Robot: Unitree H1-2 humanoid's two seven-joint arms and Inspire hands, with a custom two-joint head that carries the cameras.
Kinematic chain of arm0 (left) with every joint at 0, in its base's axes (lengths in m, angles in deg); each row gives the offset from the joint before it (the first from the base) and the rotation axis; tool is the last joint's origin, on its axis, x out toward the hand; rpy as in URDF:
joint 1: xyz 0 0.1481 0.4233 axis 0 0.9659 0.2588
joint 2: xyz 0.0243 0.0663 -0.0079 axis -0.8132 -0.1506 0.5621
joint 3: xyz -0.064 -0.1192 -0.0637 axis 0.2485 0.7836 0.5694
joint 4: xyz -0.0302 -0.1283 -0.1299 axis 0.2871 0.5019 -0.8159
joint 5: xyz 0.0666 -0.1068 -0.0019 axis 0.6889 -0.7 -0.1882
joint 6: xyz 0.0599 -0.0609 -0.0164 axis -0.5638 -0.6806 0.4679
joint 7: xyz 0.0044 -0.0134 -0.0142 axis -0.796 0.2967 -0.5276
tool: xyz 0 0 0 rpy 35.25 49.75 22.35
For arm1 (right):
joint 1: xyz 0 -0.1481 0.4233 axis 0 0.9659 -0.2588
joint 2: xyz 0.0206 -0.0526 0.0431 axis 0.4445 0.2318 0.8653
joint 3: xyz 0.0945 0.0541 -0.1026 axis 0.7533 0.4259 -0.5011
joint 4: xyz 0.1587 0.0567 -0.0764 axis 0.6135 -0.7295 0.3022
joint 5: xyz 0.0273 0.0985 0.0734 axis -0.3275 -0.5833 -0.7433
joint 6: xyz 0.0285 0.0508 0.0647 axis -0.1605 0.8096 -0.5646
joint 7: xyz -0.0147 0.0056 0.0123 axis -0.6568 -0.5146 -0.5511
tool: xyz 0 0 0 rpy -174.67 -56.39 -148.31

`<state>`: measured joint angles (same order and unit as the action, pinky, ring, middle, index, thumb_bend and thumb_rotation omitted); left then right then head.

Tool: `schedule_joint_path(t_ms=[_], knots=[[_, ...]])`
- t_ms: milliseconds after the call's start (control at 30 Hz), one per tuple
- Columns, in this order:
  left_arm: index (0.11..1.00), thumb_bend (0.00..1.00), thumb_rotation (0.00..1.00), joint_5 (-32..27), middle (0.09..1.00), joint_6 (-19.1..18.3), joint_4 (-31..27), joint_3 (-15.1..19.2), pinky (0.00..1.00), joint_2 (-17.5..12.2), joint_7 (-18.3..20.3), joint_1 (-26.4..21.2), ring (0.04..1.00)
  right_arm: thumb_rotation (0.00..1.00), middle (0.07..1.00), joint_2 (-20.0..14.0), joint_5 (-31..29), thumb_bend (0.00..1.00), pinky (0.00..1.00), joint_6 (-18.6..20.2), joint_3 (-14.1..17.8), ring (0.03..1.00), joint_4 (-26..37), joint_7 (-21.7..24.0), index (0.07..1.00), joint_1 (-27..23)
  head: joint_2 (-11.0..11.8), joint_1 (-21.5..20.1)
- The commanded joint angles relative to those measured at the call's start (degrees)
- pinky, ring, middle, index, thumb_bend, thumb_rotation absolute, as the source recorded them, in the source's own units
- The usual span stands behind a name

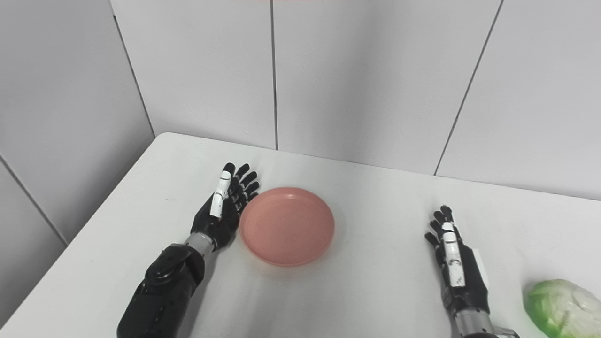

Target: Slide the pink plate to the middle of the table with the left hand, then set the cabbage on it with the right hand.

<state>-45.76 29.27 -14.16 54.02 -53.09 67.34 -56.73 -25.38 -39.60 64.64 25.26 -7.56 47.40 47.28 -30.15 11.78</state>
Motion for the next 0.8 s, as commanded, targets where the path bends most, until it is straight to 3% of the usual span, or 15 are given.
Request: schedule_joint_path(t_ms=[0, 433, 767], knots=[[1.000, 0.61, 1.00, 0.8, 1.000, -0.1, -0.5, -2.6, 1.00, 1.7, 2.2, 0.1, 1.000, 1.00, 0.968, 0.6, 0.2, 0.18, 0.97, -0.1, -0.5, 0.962, -0.6, 0.2, 0.983, -0.7, -0.1, -0.5], [1.000, 0.60, 1.00, 0.7, 0.999, 0.6, 0.6, -6.3, 1.00, 4.6, 4.8, 3.4, 1.000, 1.00, 0.981, 1.5, 0.2, 0.18, 0.98, 1.6, -1.0, 0.972, 0.3, -0.4, 0.995, -0.5, -0.8, -4.6], [1.000, 0.61, 1.00, 0.3, 0.999, 0.8, -0.6, -5.8, 1.00, 5.2, 4.8, 4.7, 1.000, 1.00, 0.978, 2.0, 0.6, 0.19, 0.98, 2.4, -1.6, 0.969, 1.9, -0.9, 0.990, 0.1, -1.4, -7.2]])
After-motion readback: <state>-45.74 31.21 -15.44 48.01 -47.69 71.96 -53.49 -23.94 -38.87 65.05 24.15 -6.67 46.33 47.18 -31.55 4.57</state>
